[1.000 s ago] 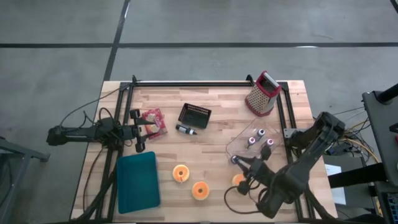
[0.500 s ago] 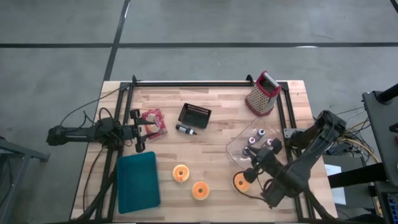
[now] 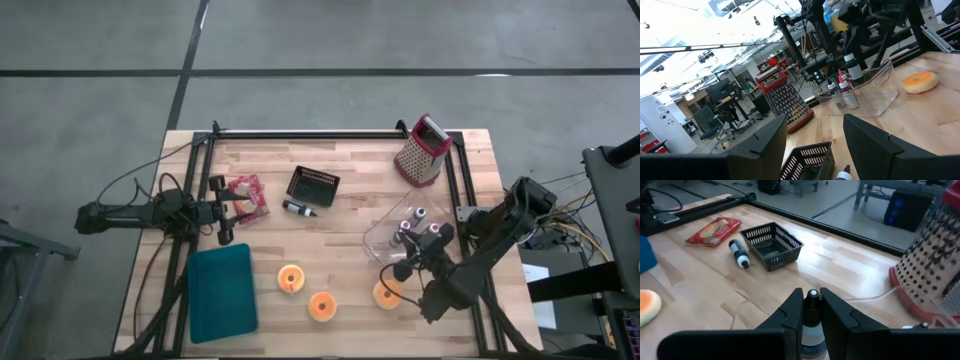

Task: Pick & Place Food Item
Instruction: Put the bottom black food coloring bottle into the transparent bin

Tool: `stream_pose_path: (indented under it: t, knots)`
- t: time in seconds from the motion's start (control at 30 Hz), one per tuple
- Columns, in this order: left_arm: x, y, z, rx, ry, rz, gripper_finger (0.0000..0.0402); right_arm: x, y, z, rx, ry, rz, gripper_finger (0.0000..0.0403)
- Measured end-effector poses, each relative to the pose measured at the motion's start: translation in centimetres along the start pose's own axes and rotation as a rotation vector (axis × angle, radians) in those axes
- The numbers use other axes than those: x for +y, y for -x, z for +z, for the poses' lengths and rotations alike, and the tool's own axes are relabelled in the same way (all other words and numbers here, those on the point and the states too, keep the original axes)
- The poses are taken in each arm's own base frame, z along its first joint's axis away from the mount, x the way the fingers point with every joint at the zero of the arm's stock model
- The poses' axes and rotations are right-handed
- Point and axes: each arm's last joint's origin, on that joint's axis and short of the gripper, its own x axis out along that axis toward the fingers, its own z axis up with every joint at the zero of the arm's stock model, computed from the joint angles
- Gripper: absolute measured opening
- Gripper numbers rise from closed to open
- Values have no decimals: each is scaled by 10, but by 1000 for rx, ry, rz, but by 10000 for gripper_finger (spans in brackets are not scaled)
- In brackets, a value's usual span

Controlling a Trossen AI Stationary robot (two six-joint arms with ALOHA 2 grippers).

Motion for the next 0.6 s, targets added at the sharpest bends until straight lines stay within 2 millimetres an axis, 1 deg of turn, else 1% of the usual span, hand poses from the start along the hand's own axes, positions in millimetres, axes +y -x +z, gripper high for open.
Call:
stream_pose_path:
  t: [0.3, 0.6]
  knots:
    - [0, 0, 0, 0, 0, 0, 200, -4, -12, -28, 14, -87, 32, 44]
    - [0, 0, 0, 0, 0, 0, 200, -3, -21, -40, 24, -112, 51, 44]
